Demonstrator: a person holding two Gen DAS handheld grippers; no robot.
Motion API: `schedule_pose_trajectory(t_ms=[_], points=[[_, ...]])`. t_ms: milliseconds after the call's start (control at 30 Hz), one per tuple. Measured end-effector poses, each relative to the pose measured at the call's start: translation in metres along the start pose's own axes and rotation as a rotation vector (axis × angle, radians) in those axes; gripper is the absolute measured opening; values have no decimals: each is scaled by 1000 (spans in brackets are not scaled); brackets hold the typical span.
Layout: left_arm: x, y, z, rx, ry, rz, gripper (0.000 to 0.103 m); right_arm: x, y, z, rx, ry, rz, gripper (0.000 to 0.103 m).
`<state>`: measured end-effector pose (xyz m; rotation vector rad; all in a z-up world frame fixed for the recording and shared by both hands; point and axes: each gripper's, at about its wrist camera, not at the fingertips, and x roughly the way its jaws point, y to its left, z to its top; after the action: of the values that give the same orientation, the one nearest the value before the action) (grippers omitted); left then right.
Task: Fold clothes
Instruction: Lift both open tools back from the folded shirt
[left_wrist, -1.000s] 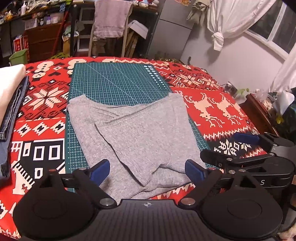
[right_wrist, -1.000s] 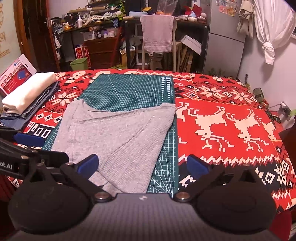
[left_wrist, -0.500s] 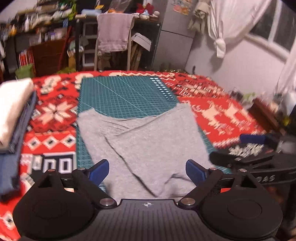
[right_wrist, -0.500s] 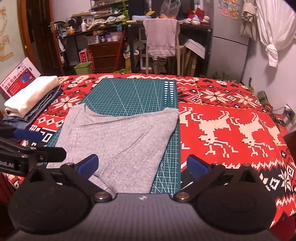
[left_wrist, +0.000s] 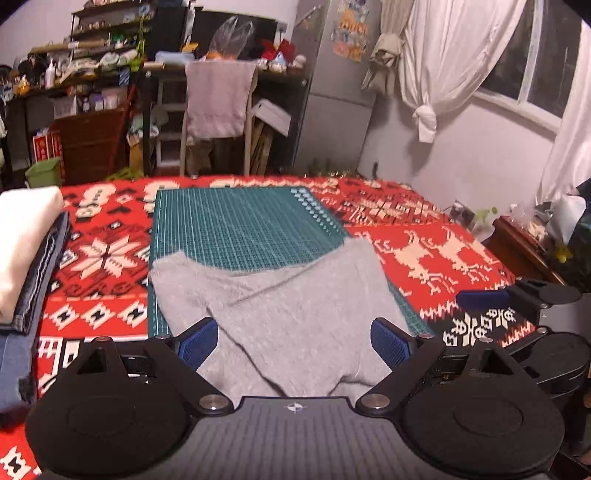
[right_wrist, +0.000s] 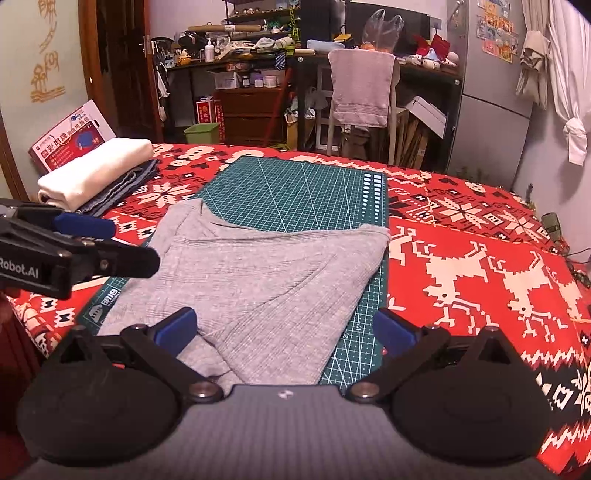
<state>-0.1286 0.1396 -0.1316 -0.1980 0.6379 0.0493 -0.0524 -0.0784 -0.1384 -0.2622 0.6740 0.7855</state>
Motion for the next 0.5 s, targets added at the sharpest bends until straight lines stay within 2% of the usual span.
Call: schedule_pose_trajectory(t_ms=[133, 200, 400, 500], points=[[6, -5, -1, 48, 31, 6, 91, -2, -9, 1, 30, 3, 74, 102], [8, -1, -2, 7, 49, -2, 91, -1, -14, 1, 73, 14, 100, 102], [5, 4, -5, -44, 33, -23, 90, 4, -15, 1, 76, 51, 56, 102], [5, 7, -6, -57, 33, -18, 90, 5, -19, 0, 92, 51, 74, 102]])
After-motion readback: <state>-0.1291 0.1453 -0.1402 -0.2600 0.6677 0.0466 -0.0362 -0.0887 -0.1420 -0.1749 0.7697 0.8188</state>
